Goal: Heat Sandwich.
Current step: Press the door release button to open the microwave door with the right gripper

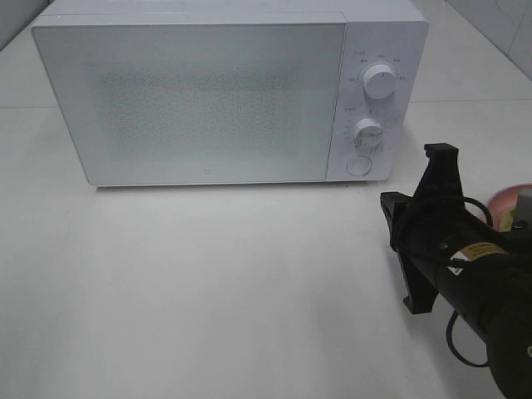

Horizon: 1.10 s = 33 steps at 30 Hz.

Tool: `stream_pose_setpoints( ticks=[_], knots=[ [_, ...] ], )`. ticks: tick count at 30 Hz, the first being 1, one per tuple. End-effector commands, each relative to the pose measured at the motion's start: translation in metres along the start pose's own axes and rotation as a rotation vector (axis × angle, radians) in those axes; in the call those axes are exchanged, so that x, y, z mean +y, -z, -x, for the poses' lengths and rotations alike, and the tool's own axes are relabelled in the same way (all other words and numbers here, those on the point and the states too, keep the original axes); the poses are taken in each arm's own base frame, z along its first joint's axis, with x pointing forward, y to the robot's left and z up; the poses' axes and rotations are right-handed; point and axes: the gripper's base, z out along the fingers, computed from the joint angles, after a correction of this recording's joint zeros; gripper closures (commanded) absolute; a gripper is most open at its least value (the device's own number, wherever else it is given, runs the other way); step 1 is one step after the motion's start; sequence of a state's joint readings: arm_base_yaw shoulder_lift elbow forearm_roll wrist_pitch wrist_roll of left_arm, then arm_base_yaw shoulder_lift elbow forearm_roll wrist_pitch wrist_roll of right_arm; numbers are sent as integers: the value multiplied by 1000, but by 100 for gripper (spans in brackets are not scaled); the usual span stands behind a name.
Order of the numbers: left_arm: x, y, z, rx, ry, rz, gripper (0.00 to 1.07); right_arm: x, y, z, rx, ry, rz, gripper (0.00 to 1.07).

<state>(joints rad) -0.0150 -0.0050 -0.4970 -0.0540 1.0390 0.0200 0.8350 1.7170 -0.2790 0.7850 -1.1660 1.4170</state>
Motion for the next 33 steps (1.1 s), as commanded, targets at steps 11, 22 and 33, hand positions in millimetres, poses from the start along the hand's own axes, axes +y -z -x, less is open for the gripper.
stream_pose_setpoints(
  ticks=[11, 22, 33],
  knots=[
    [0, 3, -2, -27, 1, 1, 9, -6, -9, 7, 4, 19, -53, 107],
    [0, 3, -2, -27, 0, 1, 9, -3, -41, 13, 17, 33, -66, 107],
    [0, 3, -2, -27, 0, 1, 9, 5, -80, 15, 29, 25, -75, 107]
  ],
)
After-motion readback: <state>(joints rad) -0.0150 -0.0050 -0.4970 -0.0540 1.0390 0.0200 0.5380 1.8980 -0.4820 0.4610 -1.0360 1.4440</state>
